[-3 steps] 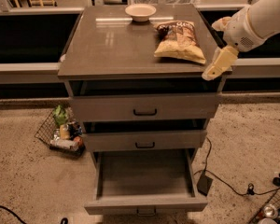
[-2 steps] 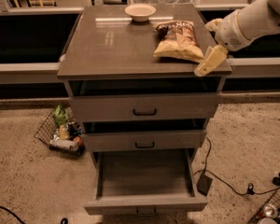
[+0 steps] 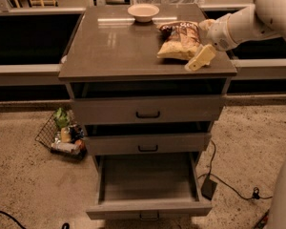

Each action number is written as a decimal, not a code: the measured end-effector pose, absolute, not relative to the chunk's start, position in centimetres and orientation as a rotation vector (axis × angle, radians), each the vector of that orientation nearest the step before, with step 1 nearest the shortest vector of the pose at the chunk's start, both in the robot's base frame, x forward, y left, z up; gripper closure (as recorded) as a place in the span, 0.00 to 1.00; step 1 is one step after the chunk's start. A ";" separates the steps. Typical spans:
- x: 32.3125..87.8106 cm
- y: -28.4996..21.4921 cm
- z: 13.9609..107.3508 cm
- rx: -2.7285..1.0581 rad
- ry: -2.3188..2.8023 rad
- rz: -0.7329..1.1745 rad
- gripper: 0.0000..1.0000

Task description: Place brown chip bag into bottom drawer

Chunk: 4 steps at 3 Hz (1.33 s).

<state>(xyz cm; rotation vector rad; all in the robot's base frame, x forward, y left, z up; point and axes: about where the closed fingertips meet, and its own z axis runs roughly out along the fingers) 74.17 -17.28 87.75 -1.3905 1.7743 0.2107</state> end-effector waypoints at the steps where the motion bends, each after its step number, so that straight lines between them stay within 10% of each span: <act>1: 76.2 -16.8 87.2 -1.334 1.781 0.157 0.00; 4: 81.4 -16.1 84.8 -1.253 1.818 0.054 0.14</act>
Offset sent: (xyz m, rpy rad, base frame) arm 0.0678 0.0018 -0.0095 0.0097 -0.1326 -0.1764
